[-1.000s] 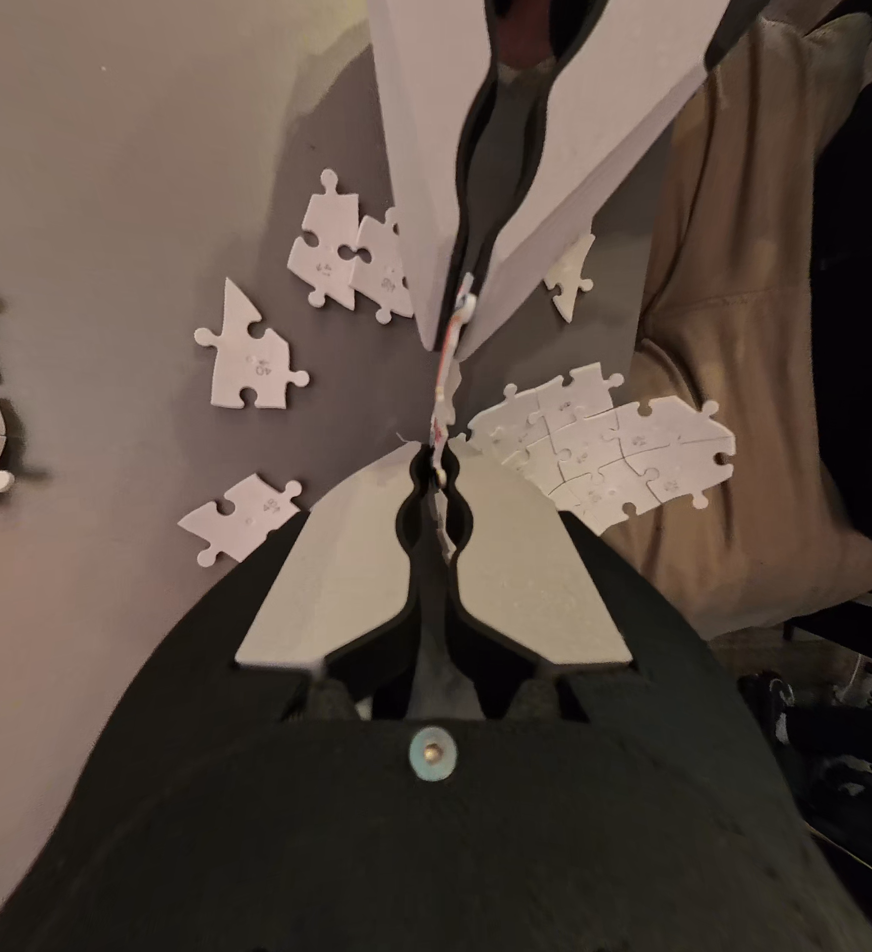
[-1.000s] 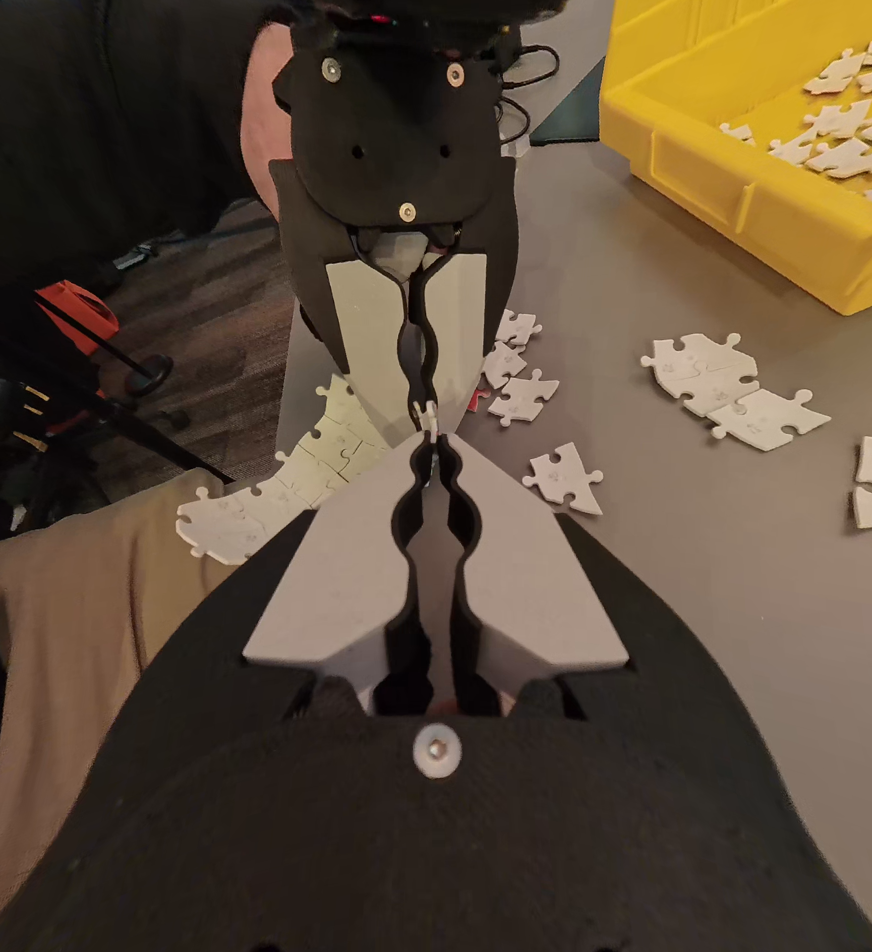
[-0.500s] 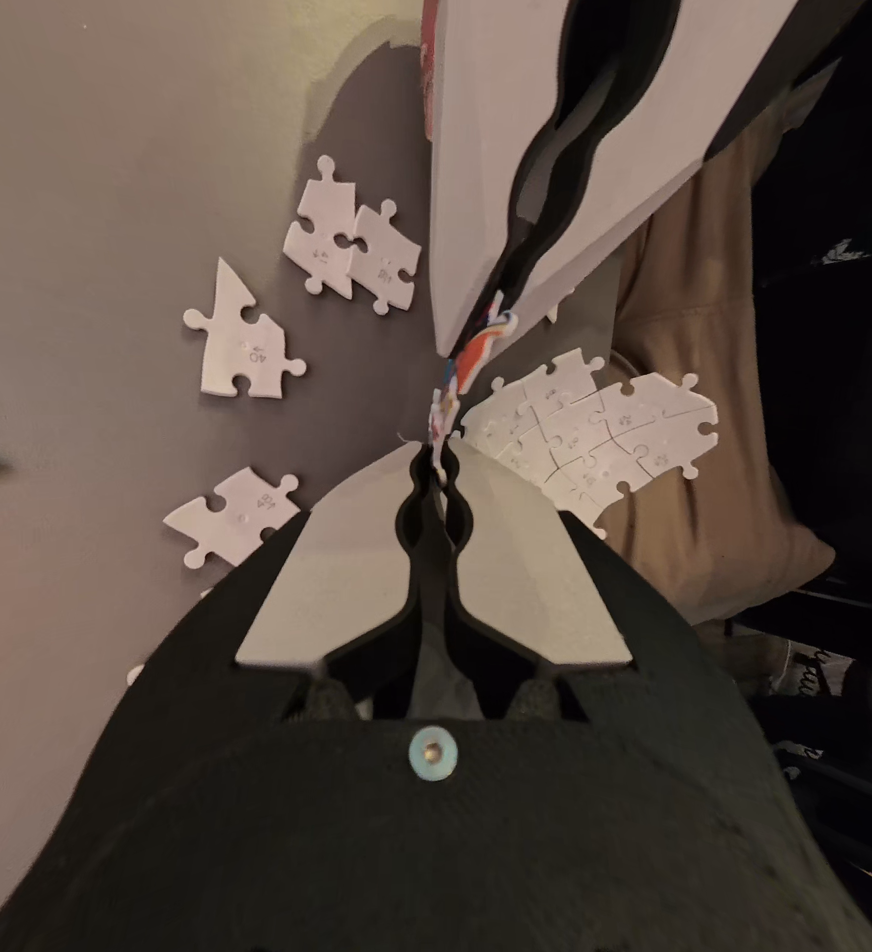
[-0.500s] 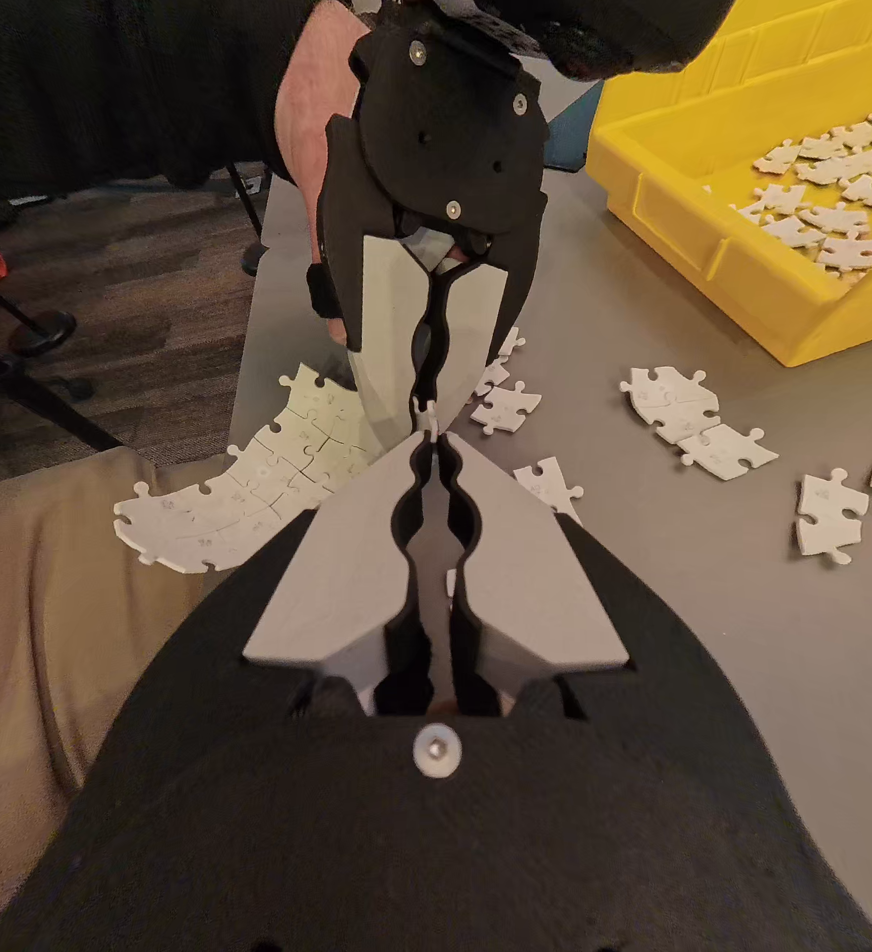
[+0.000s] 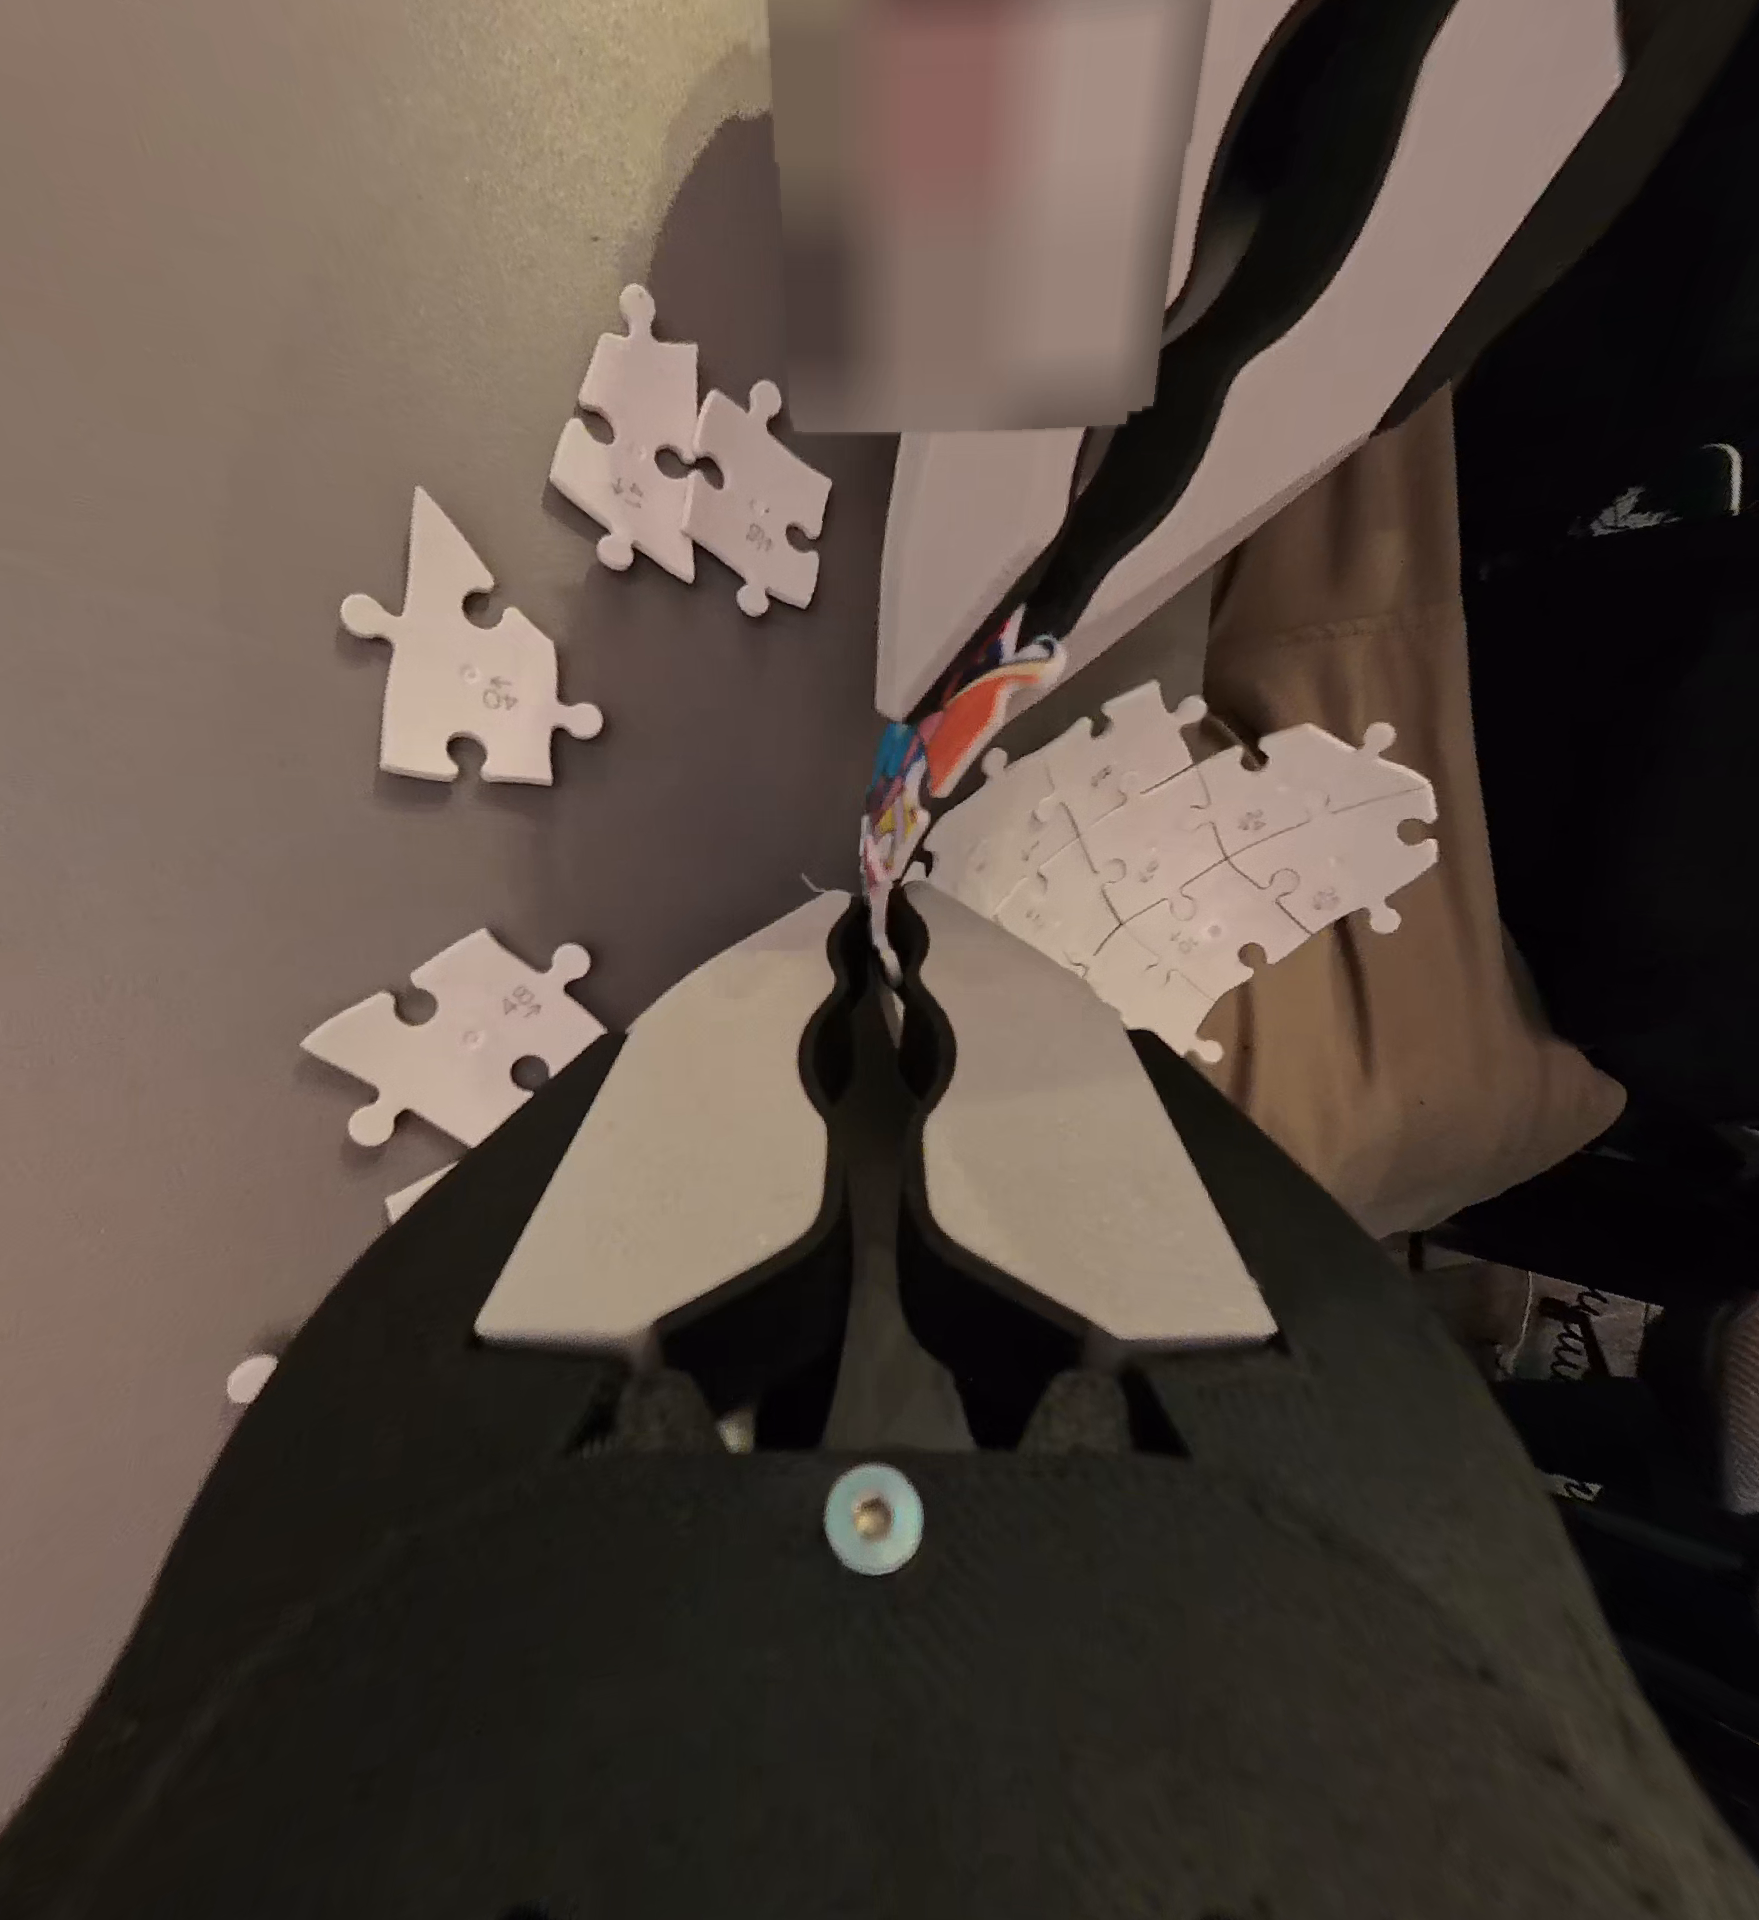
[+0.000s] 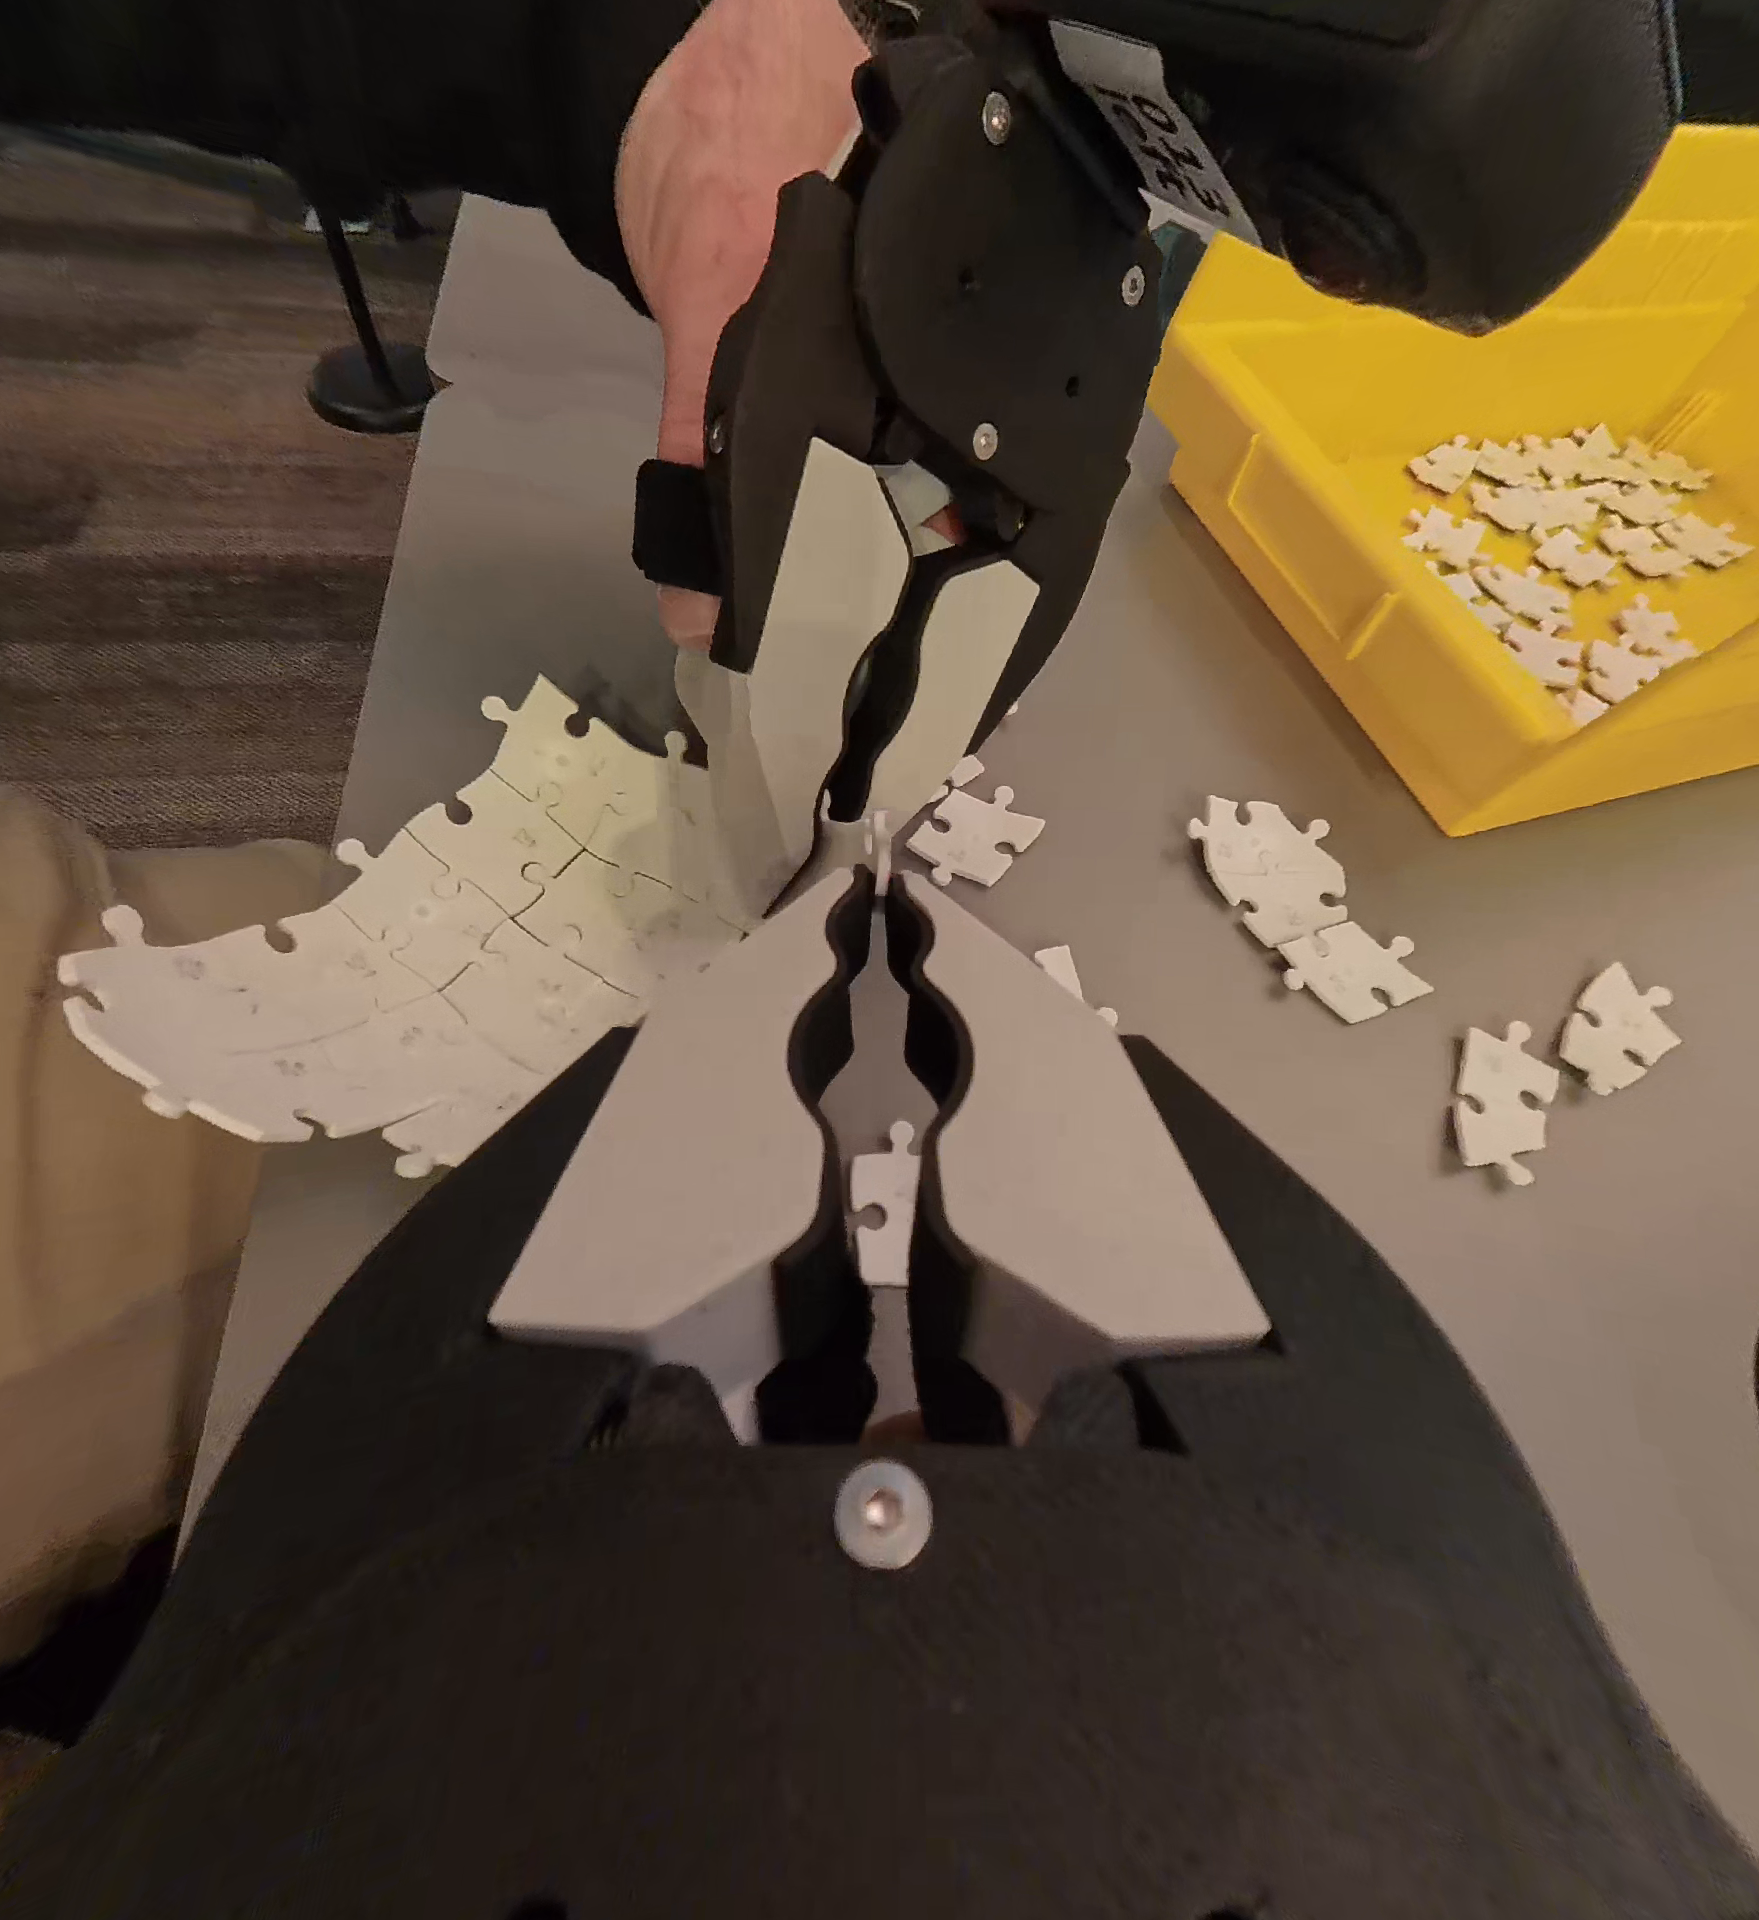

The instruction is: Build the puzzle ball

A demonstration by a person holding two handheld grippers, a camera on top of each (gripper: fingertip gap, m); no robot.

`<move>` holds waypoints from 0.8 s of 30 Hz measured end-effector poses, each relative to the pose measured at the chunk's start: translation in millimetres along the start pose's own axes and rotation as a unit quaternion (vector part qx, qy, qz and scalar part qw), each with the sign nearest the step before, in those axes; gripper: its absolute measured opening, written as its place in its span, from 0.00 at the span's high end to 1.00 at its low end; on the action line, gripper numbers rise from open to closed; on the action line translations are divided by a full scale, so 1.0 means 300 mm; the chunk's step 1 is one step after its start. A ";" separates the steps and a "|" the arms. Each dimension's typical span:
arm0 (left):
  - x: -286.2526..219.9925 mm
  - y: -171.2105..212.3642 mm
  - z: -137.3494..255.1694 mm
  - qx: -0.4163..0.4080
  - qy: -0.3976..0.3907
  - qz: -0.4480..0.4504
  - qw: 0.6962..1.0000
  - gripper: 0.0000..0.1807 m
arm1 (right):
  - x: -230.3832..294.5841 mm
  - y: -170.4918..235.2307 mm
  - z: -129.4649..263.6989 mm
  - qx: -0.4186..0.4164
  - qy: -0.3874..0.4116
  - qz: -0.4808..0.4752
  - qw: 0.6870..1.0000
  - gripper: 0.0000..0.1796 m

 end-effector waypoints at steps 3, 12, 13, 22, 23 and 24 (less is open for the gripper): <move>0.000 0.002 0.002 -0.005 0.002 0.002 1.000 0.98 | 0.003 0.000 -0.003 -0.002 0.011 0.007 1.000 0.99; 0.000 0.009 0.000 0.000 -0.011 -0.007 1.000 0.97 | -0.005 0.008 -0.014 -0.020 0.005 -0.065 0.998 0.99; 0.001 0.010 0.001 0.001 -0.012 -0.008 1.000 0.97 | -0.007 0.008 -0.014 -0.023 0.003 -0.074 0.997 0.99; -0.001 0.004 0.005 0.002 -0.032 -0.023 0.999 0.96 | -0.018 0.005 -0.011 -0.032 -0.007 -0.110 0.993 1.00; 0.001 0.006 0.006 0.007 -0.034 -0.023 0.999 0.94 | -0.019 0.005 -0.011 -0.032 -0.007 -0.111 0.993 1.00; 0.002 0.011 0.005 0.015 -0.035 -0.023 0.999 0.92 | -0.020 0.004 -0.010 -0.034 -0.009 -0.113 0.993 1.00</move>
Point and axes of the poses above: each gripper's, where its closed fingertips meet, z back along the fingers, y out of its underside, x = y × z across the jaws, the point moved 9 cm from there along z, back along the fingers, and after that the axes turned 15 degrees about -y, right-handed, at the moved point
